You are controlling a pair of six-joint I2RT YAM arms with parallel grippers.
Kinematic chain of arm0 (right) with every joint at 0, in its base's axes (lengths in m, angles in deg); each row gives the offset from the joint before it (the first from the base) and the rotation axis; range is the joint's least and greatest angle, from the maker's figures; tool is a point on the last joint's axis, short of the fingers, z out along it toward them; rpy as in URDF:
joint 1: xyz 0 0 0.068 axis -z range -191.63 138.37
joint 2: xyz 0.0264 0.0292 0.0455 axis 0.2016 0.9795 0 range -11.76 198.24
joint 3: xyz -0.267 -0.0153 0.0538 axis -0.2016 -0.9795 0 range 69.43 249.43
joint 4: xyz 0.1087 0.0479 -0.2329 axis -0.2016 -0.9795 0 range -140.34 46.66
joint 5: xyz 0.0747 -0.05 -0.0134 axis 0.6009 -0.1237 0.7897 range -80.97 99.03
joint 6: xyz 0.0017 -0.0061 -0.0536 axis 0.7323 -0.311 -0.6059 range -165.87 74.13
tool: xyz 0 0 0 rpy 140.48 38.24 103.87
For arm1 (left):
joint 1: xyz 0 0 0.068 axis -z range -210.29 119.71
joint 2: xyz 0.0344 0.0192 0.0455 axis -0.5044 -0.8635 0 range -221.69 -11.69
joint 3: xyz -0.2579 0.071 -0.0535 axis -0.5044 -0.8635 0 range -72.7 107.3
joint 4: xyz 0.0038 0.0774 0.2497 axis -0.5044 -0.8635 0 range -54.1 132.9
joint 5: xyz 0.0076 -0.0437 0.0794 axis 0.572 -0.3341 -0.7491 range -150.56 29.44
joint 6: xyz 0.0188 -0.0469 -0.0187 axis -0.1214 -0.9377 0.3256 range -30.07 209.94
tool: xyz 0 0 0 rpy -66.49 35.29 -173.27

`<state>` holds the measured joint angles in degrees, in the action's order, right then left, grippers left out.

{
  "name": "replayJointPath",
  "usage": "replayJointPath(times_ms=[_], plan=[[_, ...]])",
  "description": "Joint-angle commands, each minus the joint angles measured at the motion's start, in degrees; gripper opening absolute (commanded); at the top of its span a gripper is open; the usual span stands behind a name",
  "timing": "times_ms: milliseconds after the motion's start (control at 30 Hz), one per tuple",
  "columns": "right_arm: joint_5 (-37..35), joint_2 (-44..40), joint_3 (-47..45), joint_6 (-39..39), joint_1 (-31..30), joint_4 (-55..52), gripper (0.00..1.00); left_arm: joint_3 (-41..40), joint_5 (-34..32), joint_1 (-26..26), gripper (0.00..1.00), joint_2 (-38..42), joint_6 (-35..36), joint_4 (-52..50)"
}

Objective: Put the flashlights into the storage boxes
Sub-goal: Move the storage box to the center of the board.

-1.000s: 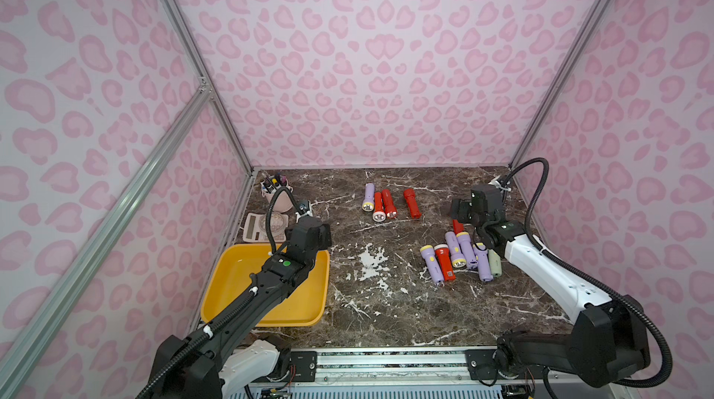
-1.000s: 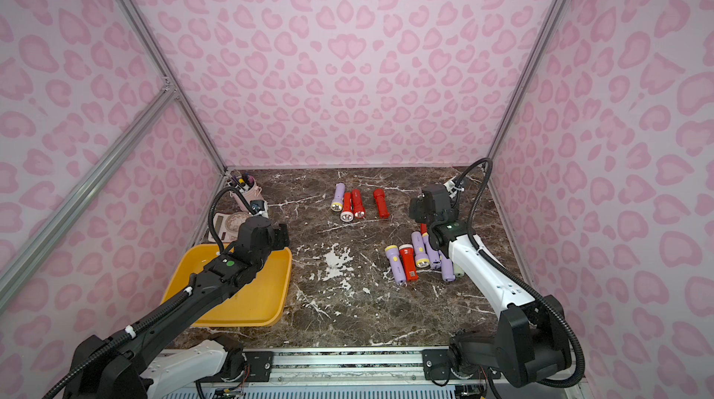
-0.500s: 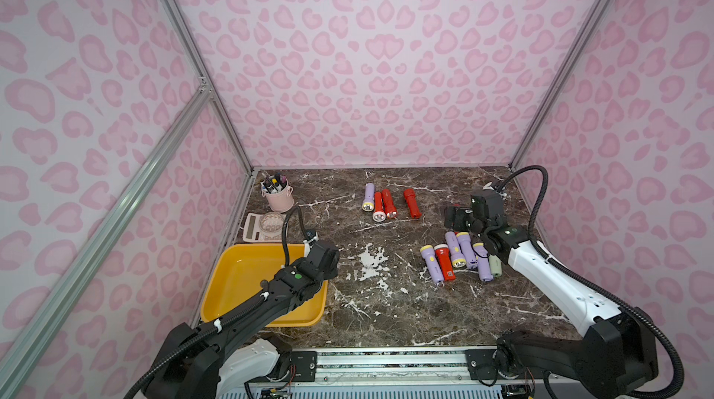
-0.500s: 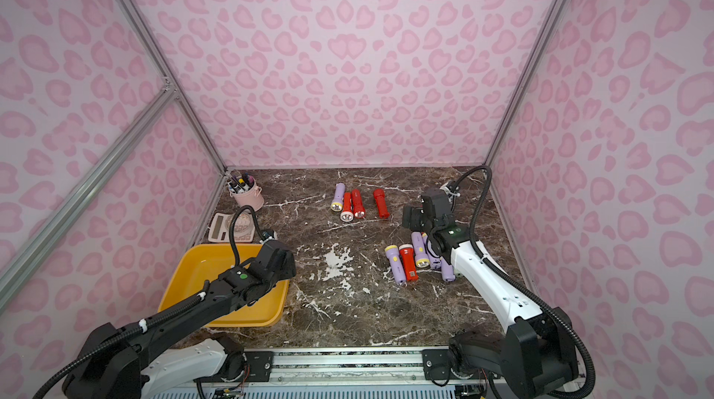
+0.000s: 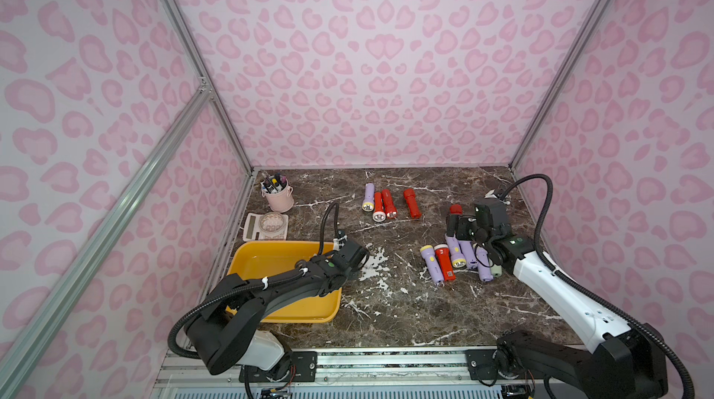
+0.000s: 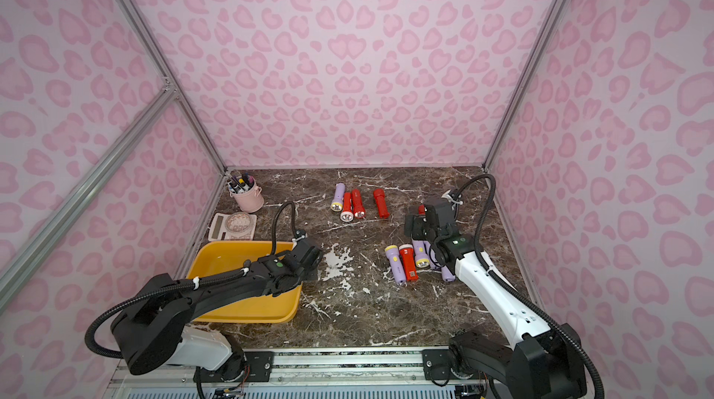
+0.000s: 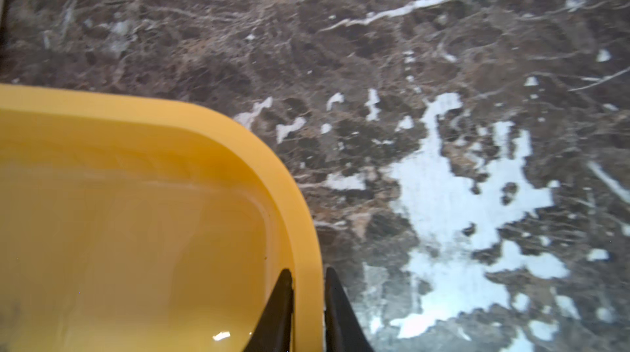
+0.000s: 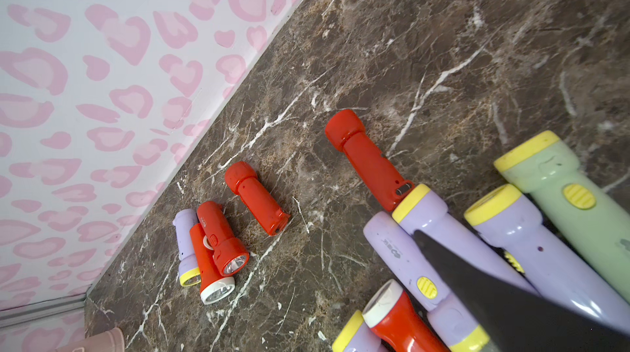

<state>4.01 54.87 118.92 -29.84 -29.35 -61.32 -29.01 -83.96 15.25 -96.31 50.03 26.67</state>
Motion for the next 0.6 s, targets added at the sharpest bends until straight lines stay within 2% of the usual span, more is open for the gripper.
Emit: replayJointPath(times_ms=[0, 133, 333, 567], plan=[[-1.4, 0.0, -0.4, 0.0, 0.3, 0.8, 0.97, 4.5, -0.6, 2.1, 0.1, -3.3, -2.0, -0.1], [-1.7, 1.1, -0.3, 1.2, 1.8, 0.0, 0.97, 10.9, 0.0, 4.2, 0.03, -8.7, -2.7, -1.0], [3.3, 3.0, -0.8, 3.1, 7.4, -0.1, 0.97, 19.6, 1.7, 5.4, 0.03, -15.2, -4.0, -1.2], [5.3, 5.8, 0.7, 3.3, 8.6, -0.9, 0.97, 25.9, 3.8, 5.4, 0.03, -20.8, -4.5, -0.3]])
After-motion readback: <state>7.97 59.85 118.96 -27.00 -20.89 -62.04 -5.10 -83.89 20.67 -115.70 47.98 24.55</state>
